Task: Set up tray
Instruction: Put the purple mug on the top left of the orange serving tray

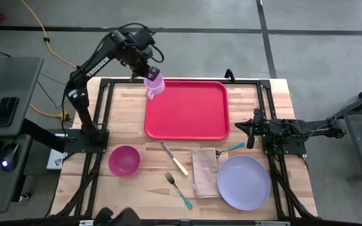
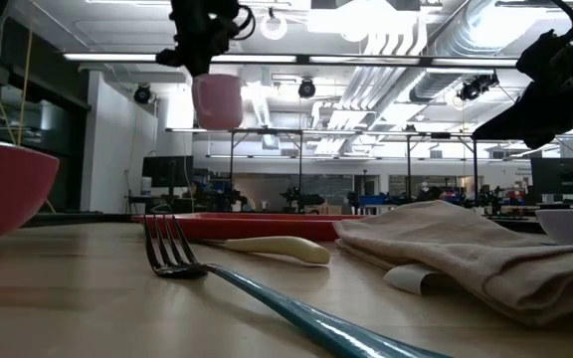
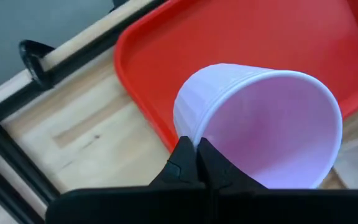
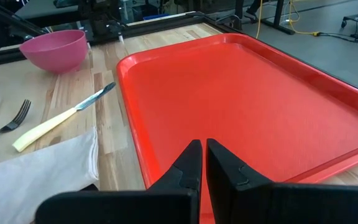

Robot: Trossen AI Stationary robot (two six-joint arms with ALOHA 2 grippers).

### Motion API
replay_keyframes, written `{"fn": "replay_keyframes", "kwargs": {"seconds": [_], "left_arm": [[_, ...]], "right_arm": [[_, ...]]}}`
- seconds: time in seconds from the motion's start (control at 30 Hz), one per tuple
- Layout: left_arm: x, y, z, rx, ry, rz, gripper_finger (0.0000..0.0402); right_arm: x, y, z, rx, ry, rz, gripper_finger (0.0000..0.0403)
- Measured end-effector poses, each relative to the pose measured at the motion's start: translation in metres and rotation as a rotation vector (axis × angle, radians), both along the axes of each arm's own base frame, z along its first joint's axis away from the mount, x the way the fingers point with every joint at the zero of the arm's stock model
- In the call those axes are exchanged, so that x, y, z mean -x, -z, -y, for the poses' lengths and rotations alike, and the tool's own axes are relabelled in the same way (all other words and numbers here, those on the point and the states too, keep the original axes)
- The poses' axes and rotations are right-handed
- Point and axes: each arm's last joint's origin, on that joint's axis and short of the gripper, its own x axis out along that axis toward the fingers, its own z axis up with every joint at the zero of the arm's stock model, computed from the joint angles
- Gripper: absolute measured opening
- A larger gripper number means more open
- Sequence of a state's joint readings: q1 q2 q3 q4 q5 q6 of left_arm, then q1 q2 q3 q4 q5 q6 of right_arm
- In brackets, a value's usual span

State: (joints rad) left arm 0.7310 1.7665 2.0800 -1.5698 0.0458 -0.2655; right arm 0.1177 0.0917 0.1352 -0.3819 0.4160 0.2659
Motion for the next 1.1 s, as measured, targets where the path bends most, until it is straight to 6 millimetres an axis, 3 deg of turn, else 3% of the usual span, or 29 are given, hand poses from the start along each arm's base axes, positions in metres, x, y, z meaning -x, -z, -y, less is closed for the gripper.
{"fn": "replay_keyframes", "kwargs": {"seconds": [0.43,1.1], "left_arm": [[-0.001,0.041,-0.053,0.071,0.078,-0.068,0.0011],[-0.003,0.069,-0.091,0.056,0.179,-0.048,0.0011]], "right_arm": [[0.0,0.0,0.0,-0.022,0.011,0.012,0.0],[0.0,-0.001,0.001,-0.035,0.043,0.023,0.0]]}}
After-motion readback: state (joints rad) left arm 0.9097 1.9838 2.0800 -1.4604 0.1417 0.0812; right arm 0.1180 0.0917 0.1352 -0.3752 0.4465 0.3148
